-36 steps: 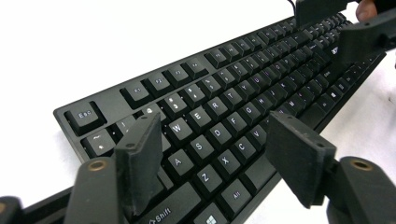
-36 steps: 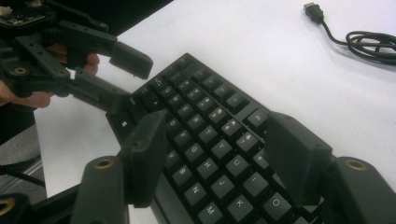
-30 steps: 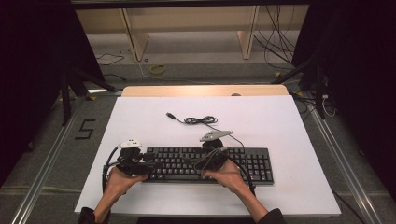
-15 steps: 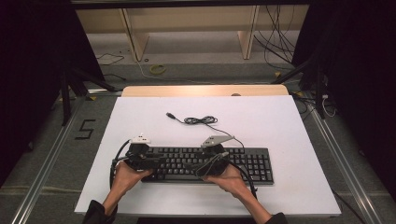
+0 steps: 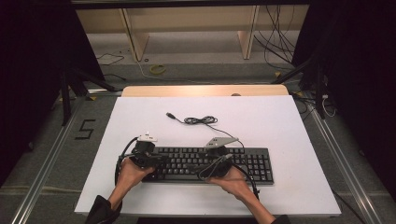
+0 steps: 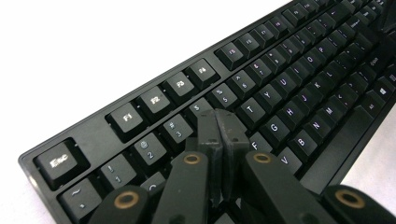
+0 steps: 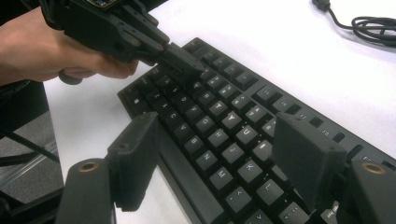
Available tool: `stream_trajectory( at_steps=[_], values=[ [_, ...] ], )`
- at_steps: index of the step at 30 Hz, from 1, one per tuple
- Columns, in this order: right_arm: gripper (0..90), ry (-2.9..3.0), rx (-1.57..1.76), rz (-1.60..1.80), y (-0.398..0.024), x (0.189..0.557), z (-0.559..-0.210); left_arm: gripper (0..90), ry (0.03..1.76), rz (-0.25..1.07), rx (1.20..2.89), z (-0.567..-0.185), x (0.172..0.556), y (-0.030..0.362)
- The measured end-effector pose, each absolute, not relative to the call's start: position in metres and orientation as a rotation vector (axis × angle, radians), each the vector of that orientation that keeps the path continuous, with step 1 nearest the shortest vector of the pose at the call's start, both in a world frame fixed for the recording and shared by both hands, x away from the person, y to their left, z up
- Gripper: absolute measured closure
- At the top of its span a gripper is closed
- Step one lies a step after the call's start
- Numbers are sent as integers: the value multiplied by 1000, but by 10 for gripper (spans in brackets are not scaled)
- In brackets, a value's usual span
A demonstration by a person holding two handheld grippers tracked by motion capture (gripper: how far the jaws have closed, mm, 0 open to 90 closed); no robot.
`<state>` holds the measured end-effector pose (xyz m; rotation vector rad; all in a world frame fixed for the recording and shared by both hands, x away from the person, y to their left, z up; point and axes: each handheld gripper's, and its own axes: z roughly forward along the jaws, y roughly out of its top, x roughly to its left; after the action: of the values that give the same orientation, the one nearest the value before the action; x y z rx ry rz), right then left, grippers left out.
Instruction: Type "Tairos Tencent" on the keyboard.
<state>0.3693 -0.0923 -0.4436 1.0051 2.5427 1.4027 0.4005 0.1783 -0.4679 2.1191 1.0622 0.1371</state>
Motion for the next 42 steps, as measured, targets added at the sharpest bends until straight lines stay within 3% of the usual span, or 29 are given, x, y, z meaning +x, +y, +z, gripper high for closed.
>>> stream_trajectory(
  at_steps=[22,34,42],
  values=[
    [327,2536,1013,1408,-94,368,-444,887,1073,149,2124,-466,401,175],
    [358,2530,1003,1405,-90,369,-443,673,1057,91,2067,-456,396,178],
    [425,2542,998,1392,-87,370,-442,561,1045,76,2047,-453,392,182]
  ],
)
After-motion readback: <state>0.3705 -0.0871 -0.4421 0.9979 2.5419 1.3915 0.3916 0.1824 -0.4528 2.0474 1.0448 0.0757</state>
